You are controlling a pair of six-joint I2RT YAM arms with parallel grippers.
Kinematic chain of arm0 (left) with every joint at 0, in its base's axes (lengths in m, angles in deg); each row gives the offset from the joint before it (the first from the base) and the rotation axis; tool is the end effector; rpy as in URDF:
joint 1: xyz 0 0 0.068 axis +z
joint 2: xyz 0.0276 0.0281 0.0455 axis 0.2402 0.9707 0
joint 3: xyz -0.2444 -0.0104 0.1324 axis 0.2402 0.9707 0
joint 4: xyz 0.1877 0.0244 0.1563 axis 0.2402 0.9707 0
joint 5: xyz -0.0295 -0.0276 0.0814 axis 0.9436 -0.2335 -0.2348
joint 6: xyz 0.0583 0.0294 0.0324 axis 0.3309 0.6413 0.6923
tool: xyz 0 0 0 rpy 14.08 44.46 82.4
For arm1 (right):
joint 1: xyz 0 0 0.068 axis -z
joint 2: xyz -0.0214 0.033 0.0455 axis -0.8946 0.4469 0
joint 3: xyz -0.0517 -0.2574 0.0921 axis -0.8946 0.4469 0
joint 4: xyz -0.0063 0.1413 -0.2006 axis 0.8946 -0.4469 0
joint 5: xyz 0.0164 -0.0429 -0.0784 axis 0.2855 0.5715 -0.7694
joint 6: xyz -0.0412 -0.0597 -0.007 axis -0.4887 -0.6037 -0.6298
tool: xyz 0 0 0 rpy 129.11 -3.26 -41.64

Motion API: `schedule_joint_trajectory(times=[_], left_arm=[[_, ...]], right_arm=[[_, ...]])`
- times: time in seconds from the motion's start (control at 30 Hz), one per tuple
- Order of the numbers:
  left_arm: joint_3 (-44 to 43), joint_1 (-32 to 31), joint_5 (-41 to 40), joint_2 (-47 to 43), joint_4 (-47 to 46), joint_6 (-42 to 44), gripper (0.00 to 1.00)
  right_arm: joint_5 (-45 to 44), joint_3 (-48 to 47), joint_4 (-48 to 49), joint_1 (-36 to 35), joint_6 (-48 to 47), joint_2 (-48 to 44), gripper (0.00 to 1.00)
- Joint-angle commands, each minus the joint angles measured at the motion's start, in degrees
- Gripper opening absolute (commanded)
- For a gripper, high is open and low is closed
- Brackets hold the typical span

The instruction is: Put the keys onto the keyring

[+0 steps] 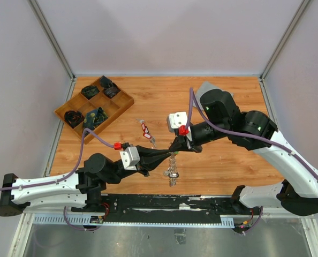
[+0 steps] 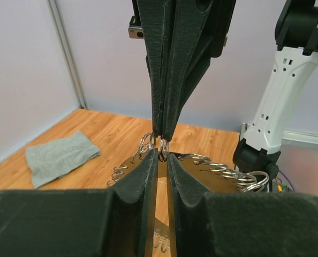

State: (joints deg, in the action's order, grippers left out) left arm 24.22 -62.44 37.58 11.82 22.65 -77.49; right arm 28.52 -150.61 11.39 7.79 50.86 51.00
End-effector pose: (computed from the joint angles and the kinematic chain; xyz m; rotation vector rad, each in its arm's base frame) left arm 0.0496 -0.1728 0.3546 0.7982 1.0554 -0.9552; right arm 0.0904 0.1989 0.4642 -1.6821 1.2770 0.9935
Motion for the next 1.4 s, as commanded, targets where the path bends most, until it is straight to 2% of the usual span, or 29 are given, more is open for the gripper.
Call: schedule_joint_trajectory(times=[0.0, 0.23, 0.37, 0.7, 0.77, 0.87, 1.07, 1.17, 1.23, 1.37], left_arm=[[-1.5, -0.4, -1.7, 0.1, -3.0, -0.1, 0.17], [-1.6, -0.4, -1.3, -0.1, -3.8, -0.5, 0.16], [-1.6, -0.4, -1.6, -0.2, -3.7, -0.5, 0.01], [-1.0, -0.4, -3.6, -1.9, -3.0, 0.3, 0.0], [-0.7, -0.4, -3.2, -2.5, -2.8, 0.6, 0.0], [-0.2, -0.4, -2.7, -3.8, -3.0, 0.8, 0.0], [1.4, -0.4, 1.4, -6.2, -4.4, 0.3, 0.01], [1.8, -0.4, 2.8, -6.9, -4.9, 0.1, 0.0], [1.8, -0.4, 4.2, -7.0, -4.8, 0.1, 0.01], [1.5, -0.4, 6.9, -6.7, -4.7, 0.2, 0.01]], right_arm=[[2.0, 0.7, 2.3, -1.0, -0.2, -1.4, 0.01], [1.9, 1.2, 2.1, -1.1, -0.3, -1.3, 0.0], [1.8, 1.3, 1.7, -1.1, -0.5, -1.4, 0.01], [1.1, 1.4, 2.6, -1.2, -0.6, -2.6, 0.01], [-0.1, 1.8, 3.8, -1.2, -0.6, -3.6, 0.06], [-2.7, 3.7, 6.3, -1.3, -0.6, -6.1, 0.22], [-9.9, 11.6, 13.5, -1.2, -0.8, -12.8, 0.32], [-11.4, 17.1, 18.8, -1.2, -0.8, -15.8, 0.33], [-11.4, 20.4, 22.8, -1.2, -0.8, -17.3, 0.3], [-10.1, 22.3, 26.5, -1.2, -1.8, -18.2, 0.26]])
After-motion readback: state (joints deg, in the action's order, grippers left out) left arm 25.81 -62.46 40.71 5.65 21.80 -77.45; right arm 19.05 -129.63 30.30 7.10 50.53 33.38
